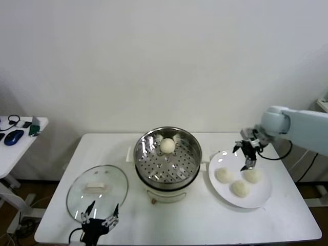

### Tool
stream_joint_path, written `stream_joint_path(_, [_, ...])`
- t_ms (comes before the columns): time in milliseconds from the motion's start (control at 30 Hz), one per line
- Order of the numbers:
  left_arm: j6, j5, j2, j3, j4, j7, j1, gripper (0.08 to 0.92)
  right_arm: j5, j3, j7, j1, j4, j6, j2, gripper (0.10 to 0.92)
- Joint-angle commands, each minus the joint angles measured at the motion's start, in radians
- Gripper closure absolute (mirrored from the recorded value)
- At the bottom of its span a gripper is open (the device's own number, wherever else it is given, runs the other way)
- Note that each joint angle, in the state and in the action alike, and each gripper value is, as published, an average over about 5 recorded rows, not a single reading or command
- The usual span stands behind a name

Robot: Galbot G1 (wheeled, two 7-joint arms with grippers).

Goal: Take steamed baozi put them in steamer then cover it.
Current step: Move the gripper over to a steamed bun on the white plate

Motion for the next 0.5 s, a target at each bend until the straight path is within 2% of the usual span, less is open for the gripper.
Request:
stream_joint_path(33, [-0.008, 0.001, 0.0, -0.004, 0.008, -0.002, 0.003, 0.177, -0.059, 0.188, 0.076, -0.279, -0.067, -0.122, 0.023, 0.203])
stream_joint_path(333, [-0.016, 0.003, 0.001, -0.005, 0.013, -0.003, 0.001, 0.177, -0.076, 0.271, 0.105, -0.355, -0.152, -0.12, 0.082, 0.208])
stream_joint_path(500, [-0.018, 0.004, 0.005, -0.008, 0.014, -0.004, 0.001, 0.177, -0.054, 0.28, 0.096, -0.34, -0.146, -0.115, 0.093, 0.288])
